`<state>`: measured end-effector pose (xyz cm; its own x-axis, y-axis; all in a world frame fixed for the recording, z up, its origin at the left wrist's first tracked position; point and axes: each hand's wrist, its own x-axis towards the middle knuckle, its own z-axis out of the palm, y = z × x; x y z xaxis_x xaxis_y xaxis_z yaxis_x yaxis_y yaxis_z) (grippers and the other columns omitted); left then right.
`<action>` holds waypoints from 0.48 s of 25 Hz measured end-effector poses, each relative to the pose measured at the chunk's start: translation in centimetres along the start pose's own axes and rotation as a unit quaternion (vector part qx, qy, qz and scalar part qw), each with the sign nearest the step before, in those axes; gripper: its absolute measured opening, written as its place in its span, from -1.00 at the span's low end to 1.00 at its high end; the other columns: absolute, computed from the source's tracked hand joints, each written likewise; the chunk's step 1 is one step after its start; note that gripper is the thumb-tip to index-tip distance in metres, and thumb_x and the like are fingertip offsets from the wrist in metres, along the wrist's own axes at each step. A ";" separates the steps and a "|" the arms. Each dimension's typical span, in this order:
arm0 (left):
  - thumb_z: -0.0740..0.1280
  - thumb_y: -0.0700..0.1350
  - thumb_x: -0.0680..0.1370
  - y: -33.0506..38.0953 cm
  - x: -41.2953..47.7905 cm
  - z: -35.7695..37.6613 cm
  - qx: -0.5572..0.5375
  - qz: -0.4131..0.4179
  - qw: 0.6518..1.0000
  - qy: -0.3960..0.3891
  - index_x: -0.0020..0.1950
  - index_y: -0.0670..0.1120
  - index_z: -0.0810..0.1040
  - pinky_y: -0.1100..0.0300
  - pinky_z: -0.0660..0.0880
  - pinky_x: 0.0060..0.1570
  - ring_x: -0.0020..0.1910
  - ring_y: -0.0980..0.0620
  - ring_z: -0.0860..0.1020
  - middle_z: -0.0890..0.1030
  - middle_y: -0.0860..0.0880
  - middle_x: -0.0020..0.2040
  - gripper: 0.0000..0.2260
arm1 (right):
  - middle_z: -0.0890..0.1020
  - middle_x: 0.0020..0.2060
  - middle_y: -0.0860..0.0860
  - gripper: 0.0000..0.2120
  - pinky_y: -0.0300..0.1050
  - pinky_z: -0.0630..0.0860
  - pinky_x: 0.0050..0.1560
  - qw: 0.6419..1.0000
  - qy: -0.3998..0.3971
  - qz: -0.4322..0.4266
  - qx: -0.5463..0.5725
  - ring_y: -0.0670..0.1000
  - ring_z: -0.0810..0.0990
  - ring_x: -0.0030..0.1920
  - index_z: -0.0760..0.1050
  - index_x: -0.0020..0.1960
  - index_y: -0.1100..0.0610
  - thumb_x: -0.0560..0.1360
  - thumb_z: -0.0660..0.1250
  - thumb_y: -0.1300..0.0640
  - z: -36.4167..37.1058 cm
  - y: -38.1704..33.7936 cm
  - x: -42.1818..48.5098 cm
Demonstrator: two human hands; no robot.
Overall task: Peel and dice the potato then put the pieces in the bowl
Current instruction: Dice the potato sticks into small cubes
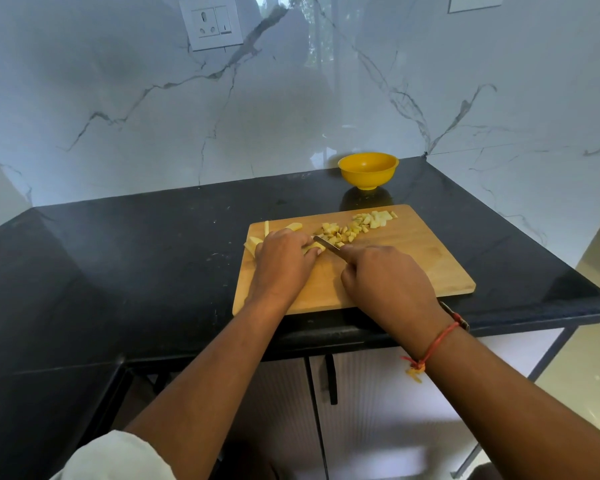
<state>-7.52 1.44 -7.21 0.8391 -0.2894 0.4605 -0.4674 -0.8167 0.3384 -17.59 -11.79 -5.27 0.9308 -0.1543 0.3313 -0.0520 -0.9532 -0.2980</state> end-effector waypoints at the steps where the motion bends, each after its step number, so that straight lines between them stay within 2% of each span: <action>1: 0.35 0.06 0.59 0.0 0.0 0.0 -0.002 -0.001 1.000 0.000 0.24 0.03 0.64 0.01 0.45 0.18 0.18 0.01 0.51 0.64 0.00 0.13 -0.74 | 0.61 0.06 -0.02 -0.61 -0.13 0.55 -0.08 1.000 0.000 -0.002 -0.005 -0.04 0.56 -0.04 0.39 0.48 -0.11 0.67 0.11 0.03 -0.1 0.0 0.0; 5: 0.34 0.06 0.59 0.0 0.0 0.0 -0.004 -0.002 1.000 -0.006 0.26 0.04 0.63 0.01 0.44 0.18 0.18 0.02 0.50 0.63 0.01 0.15 -0.73 | 0.61 0.11 -0.01 -0.61 -0.11 0.58 -0.03 1.000 -0.001 -0.004 -0.022 -0.01 0.59 0.02 0.39 0.48 -0.09 0.68 0.11 0.05 -0.2 0.0 -0.1; 12: 0.39 0.02 0.57 -0.3 0.5 0.1 -0.028 -0.008 0.999 -0.014 0.20 0.04 0.66 -0.06 0.50 0.17 0.13 0.04 0.52 0.64 0.04 0.11 -0.78 | 0.61 0.12 0.03 -0.63 -0.06 0.57 0.04 0.998 -0.034 -0.006 -0.043 0.03 0.59 0.07 0.44 0.44 -0.05 0.66 0.14 0.10 0.7 -0.3 1.5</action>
<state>-6.96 1.48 -7.22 0.8538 -0.2900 0.4323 -0.4675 -0.7925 0.3916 -15.96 -11.53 -5.30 0.9541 -0.1275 0.2710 -0.0692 -0.9742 -0.2147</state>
